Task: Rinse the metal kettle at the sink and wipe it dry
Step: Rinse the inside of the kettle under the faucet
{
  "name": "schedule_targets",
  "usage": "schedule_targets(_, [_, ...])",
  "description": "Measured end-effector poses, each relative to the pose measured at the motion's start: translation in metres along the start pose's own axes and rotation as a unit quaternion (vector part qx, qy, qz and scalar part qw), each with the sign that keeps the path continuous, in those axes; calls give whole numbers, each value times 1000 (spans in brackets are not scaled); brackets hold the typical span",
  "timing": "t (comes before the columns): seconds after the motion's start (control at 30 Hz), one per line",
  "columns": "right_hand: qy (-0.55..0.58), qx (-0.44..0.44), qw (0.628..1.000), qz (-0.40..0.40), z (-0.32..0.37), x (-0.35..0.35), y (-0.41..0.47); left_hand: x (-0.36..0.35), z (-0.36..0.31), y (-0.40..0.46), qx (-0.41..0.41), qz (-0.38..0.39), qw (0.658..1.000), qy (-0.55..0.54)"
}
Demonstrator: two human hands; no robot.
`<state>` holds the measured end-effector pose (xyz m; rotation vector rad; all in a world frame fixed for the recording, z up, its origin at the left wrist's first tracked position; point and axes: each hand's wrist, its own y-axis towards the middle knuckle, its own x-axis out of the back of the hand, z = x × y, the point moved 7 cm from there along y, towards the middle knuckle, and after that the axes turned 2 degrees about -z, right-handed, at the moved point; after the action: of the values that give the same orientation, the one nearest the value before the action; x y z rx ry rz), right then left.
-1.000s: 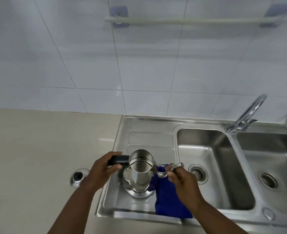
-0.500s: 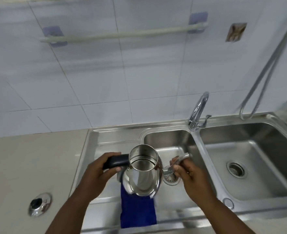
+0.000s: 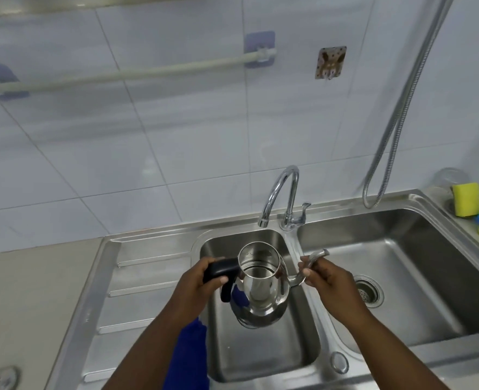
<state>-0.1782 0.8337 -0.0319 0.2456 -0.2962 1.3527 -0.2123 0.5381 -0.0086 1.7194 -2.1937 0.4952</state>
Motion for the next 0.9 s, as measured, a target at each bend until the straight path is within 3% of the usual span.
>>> schedule_targets(0.13, [-15, -29, 999, 27, -18, 11, 36, -8, 4, 19, 12, -11, 1000, 9])
schedule_targets(0.23, [-39, -32, 999, -8, -20, 29, 75, -11, 6, 30, 14, -15, 1000, 7])
schedule_targets(0.33, [-131, 0, 991, -36, -6, 42, 119, -11, 8, 39, 16, -27, 999, 5])
schedule_targets(0.53, [-329, 30, 938, 108, 9, 11, 178, -9, 18, 54, 21, -37, 999, 11])
schedule_targets(0.63, [-349, 17, 929, 123, 5, 2, 181, -9, 21, 60, 21, -36, 999, 17])
schedule_targets(0.9, [-324, 121, 937, 53, -16, 3, 155, -10, 33, 73, 26, -34, 999, 7])
